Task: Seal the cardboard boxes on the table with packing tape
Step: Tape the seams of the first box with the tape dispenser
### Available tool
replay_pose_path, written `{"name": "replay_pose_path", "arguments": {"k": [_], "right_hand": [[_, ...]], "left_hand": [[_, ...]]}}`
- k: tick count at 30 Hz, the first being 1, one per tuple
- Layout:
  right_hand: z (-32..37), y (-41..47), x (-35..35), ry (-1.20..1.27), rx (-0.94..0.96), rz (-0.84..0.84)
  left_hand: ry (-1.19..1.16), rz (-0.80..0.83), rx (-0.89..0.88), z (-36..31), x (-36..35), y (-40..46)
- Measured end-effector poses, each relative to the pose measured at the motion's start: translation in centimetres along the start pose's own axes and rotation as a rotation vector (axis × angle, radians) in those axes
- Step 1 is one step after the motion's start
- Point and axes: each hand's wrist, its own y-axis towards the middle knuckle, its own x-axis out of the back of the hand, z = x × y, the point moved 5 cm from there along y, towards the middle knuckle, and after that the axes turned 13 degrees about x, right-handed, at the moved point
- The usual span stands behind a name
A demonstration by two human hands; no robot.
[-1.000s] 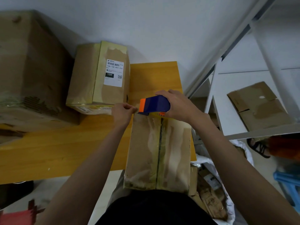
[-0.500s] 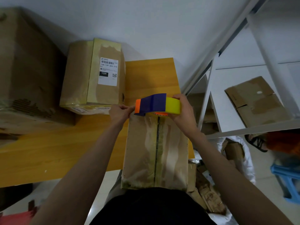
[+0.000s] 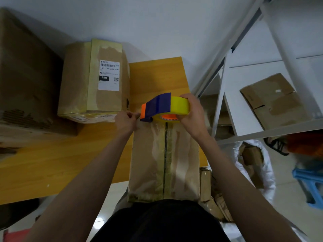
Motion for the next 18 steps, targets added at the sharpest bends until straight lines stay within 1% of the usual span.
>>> {"name": "replay_pose_path", "arguments": {"k": [6, 9, 14, 18], "right_hand": [[0.0, -1.0, 0.7, 0.018, -0.054, -0.018], [0.1, -1.2, 1.1, 0.009, -0.044, -0.042], [0.4, -1.3, 1.4, 0.032, -0.075, -0.063], [-0.3, -1.8, 3.9, 0.034, -0.128, -0.111]], "left_hand": [[0.011, -0.007, -0.036, -0.3, -0.3, -0.4], [-0.008, 0.008, -0.033, -0.4, -0.6, -0.7], [0.027, -0.001, -0.065, -0.4, -0.6, -0.7], [0.027, -0.006, -0.055, -0.5, -0.6, -0.8]]}}
